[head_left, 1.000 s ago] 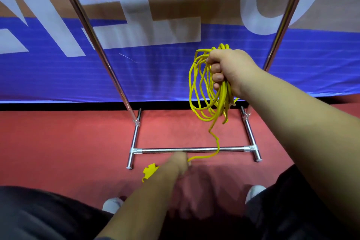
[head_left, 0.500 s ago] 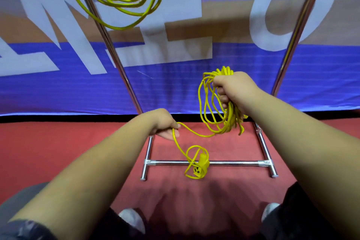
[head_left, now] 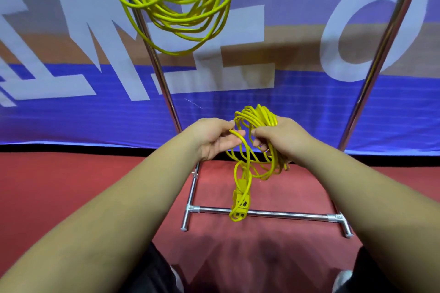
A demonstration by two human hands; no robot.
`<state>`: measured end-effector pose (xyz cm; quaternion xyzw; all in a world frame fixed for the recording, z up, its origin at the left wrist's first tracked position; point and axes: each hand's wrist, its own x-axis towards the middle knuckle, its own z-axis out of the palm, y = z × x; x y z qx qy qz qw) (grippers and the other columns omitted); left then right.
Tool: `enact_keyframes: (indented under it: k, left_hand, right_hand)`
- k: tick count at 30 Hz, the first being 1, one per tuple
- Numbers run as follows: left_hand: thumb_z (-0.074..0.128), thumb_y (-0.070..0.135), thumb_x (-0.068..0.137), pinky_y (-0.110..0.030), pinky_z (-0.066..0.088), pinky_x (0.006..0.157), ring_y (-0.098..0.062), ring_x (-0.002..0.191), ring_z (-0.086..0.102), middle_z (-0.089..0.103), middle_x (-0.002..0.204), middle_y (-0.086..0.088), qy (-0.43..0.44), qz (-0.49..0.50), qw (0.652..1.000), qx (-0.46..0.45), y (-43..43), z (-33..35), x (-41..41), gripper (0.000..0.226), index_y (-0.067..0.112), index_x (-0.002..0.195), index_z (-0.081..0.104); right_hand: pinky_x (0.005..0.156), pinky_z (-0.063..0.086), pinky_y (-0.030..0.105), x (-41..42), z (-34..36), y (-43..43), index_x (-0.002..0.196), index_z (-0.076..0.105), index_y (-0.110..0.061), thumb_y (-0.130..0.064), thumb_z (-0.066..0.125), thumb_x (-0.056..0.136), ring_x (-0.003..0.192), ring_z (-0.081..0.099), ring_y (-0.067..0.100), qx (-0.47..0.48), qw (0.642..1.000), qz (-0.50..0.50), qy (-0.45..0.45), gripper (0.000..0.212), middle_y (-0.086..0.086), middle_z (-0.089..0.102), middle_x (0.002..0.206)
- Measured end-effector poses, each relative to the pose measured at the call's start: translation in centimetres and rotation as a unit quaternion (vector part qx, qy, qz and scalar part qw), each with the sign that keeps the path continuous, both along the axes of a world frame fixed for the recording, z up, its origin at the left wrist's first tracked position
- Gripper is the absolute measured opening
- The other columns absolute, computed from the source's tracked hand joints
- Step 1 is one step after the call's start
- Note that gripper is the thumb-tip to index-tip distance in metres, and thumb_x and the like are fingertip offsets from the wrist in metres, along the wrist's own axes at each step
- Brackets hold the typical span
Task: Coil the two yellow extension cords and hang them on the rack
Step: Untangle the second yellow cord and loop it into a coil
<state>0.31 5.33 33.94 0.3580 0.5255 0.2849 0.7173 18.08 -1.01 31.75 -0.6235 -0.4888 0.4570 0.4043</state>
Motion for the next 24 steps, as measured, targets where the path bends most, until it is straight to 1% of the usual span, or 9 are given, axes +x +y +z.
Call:
enact_keyframes:
  k: [3, 5, 8, 10, 12, 14, 17, 20, 24]
  left_hand:
    - [0.048, 0.008, 0.108, -0.024, 0.061, 0.053, -0.014, 0.052, 0.072, 0.073, 0.065, -0.01, -0.062, 0.025, 0.998, -0.015, 0.2, 0.8, -0.2, 0.022, 0.0, 0.093, 0.062]
    - [0.049, 0.007, 0.108, -0.029, 0.062, 0.062, -0.02, 0.057, 0.075, 0.073, 0.067, -0.015, -0.114, 0.057, 0.991, -0.028, 0.4, 1.4, -0.4, 0.02, -0.002, 0.094, 0.059]
    - [0.047, 0.005, 0.109, -0.036, 0.062, 0.064, -0.035, 0.102, 0.075, 0.072, 0.076, -0.026, -0.16, 0.098, 0.982, -0.035, 0.7, 1.5, -0.5, 0.012, -0.005, 0.108, 0.055]
    - [0.044, 0.005, 0.11, -0.038, 0.063, 0.065, -0.042, 0.12, 0.066, 0.069, 0.089, -0.03, -0.178, 0.111, 0.977, -0.033, 0.9, 1.2, -0.5, 0.018, -0.009, 0.119, 0.051]
    - [0.042, 0.004, 0.11, -0.04, 0.063, 0.071, -0.041, 0.104, 0.069, 0.064, 0.095, -0.029, -0.173, 0.115, 0.978, -0.021, 1.0, 1.0, -0.7, 0.02, -0.014, 0.116, 0.049]
    - [0.043, 0.004, 0.108, -0.039, 0.063, 0.072, -0.036, 0.088, 0.07, 0.06, 0.101, -0.025, -0.127, 0.113, 0.985, -0.006, 1.0, 0.7, -0.9, 0.022, -0.014, 0.119, 0.049]
    - [0.054, 0.019, 0.104, -0.035, 0.064, 0.06, -0.027, 0.079, 0.069, 0.064, 0.104, -0.016, 0.099, 0.049, 0.992, 0.063, 0.7, -0.6, -1.2, 0.034, -0.005, 0.128, 0.055]
    - [0.064, 0.057, 0.092, -0.033, 0.052, 0.067, -0.025, 0.077, 0.061, 0.068, 0.101, -0.005, 0.3, -0.129, 0.934, 0.146, -0.4, -1.6, -1.3, 0.054, 0.013, 0.122, 0.064]
    - [0.063, 0.047, 0.098, -0.034, 0.053, 0.073, -0.024, 0.083, 0.067, 0.07, 0.098, -0.003, 0.304, -0.263, 0.906, 0.132, -2.0, -2.8, -1.6, 0.037, 0.014, 0.114, 0.067]
  right_hand:
    - [0.05, 0.051, 0.023, -0.5, -0.3, -0.1, 0.101, 0.07, -0.007, -0.011, 0.068, 0.097, 0.055, 0.067, 0.012, -0.015, 0.999, 0.032, 0.031, 0.006, -0.002, 0.075, 0.069]
    - [0.07, 0.06, 0.036, -0.8, -0.7, -0.1, 0.111, 0.068, -0.001, -0.008, 0.065, 0.097, 0.076, 0.078, 0.025, -0.031, 0.996, 0.06, 0.062, 0.016, 0.005, 0.082, 0.087]
    - [0.094, 0.059, 0.057, -1.1, -1.0, -0.1, 0.117, 0.067, 0.006, -0.01, 0.065, 0.096, 0.091, 0.079, 0.036, -0.053, 0.992, 0.077, 0.089, 0.026, 0.018, 0.081, 0.1]
    - [0.092, 0.059, 0.056, -1.3, -1.4, 0.1, 0.115, 0.068, 0.002, -0.014, 0.063, 0.1, 0.089, 0.079, 0.035, -0.058, 0.989, 0.075, 0.109, 0.022, 0.019, 0.081, 0.1]
    - [0.086, 0.06, 0.052, -1.4, -1.6, 0.2, 0.11, 0.07, -0.004, -0.017, 0.061, 0.105, 0.085, 0.078, 0.033, -0.055, 0.987, 0.061, 0.134, 0.017, 0.016, 0.079, 0.093]
    - [0.076, 0.061, 0.047, -1.4, -1.7, 0.4, 0.107, 0.07, -0.008, -0.02, 0.06, 0.107, 0.075, 0.076, 0.028, -0.049, 0.985, 0.033, 0.161, 0.016, 0.012, 0.075, 0.085]
    - [0.068, 0.059, 0.043, -1.3, -1.7, 0.6, 0.102, 0.071, -0.009, -0.024, 0.063, 0.107, 0.064, 0.072, 0.024, -0.05, 0.977, -0.026, 0.207, 0.018, 0.008, 0.07, 0.077]
    - [0.068, 0.059, 0.046, -0.9, -1.4, 0.9, 0.095, 0.072, -0.009, -0.026, 0.065, 0.106, 0.057, 0.068, 0.023, -0.054, 0.962, -0.084, 0.253, 0.021, 0.006, 0.067, 0.071]
    - [0.056, 0.062, 0.042, -0.3, -0.8, 1.0, 0.088, 0.069, -0.01, -0.027, 0.062, 0.108, 0.051, 0.063, 0.02, -0.049, 0.943, -0.142, 0.297, 0.026, 0.003, 0.062, 0.065]
